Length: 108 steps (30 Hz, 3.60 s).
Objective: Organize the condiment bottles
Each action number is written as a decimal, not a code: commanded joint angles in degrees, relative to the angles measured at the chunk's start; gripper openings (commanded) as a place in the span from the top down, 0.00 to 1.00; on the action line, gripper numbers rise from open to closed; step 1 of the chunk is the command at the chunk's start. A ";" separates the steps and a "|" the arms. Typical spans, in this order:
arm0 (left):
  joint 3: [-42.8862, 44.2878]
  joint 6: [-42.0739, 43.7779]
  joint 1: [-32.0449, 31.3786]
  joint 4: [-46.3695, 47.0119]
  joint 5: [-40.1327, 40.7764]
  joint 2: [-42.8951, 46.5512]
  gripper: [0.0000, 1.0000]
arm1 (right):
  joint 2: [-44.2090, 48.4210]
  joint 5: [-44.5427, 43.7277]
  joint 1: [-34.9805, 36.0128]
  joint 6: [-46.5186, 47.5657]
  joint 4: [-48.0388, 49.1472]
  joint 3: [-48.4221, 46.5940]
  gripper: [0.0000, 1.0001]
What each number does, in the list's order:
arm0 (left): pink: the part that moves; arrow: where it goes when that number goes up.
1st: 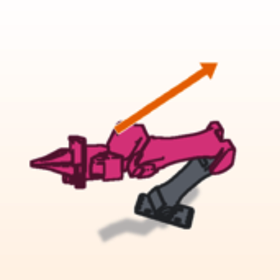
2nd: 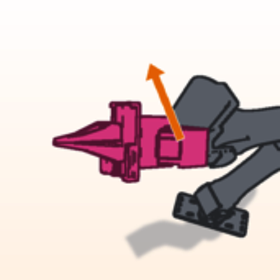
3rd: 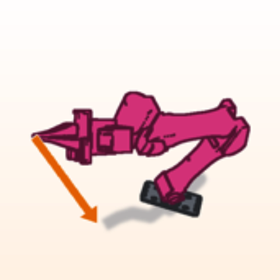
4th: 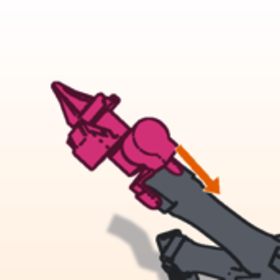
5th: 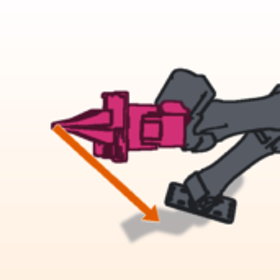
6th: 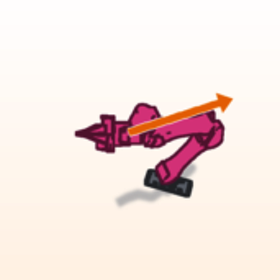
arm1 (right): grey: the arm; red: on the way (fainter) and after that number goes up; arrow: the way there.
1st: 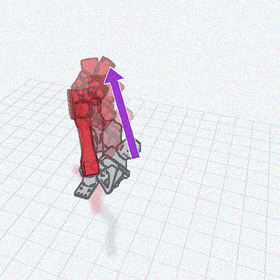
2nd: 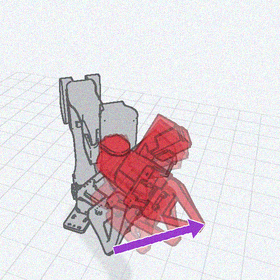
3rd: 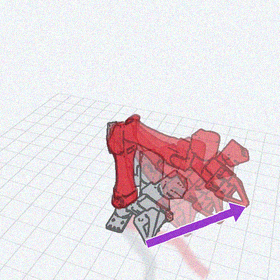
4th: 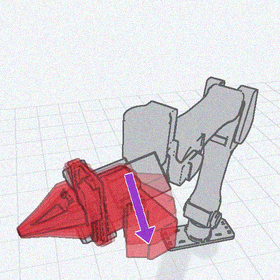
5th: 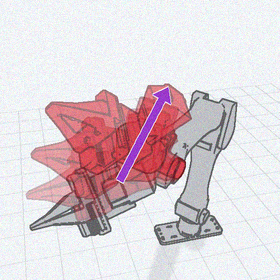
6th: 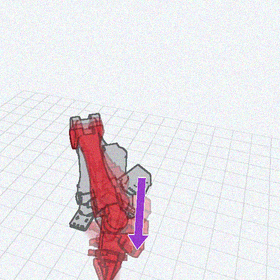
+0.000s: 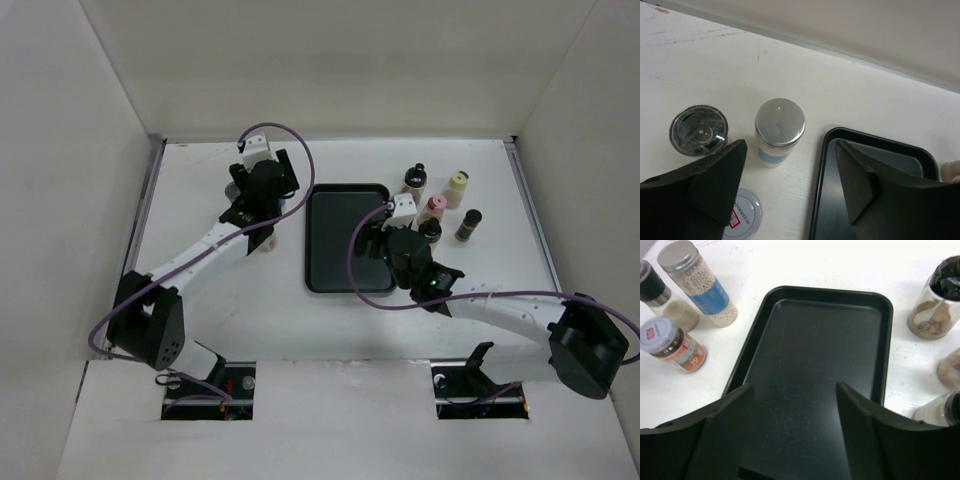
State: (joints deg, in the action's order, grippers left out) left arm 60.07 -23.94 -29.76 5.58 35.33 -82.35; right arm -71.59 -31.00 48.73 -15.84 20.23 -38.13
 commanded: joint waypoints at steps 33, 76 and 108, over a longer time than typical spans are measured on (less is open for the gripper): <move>14.90 2.59 5.37 -0.93 -3.51 -20.58 0.57 | 1.98 1.47 -0.87 -0.16 4.64 1.30 0.11; 25.71 4.61 -6.05 5.22 -7.21 -27.97 0.18 | 14.11 1.03 -9.93 -7.98 8.25 9.13 0.11; -17.18 -2.86 -0.52 4.43 3.43 0.88 0.18 | 9.10 3.23 -8.35 -6.58 5.17 5.52 0.10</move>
State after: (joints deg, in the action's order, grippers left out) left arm 43.09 -25.98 -30.92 6.68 38.37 -81.36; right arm -61.87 -28.86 39.44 -22.70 24.38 -29.58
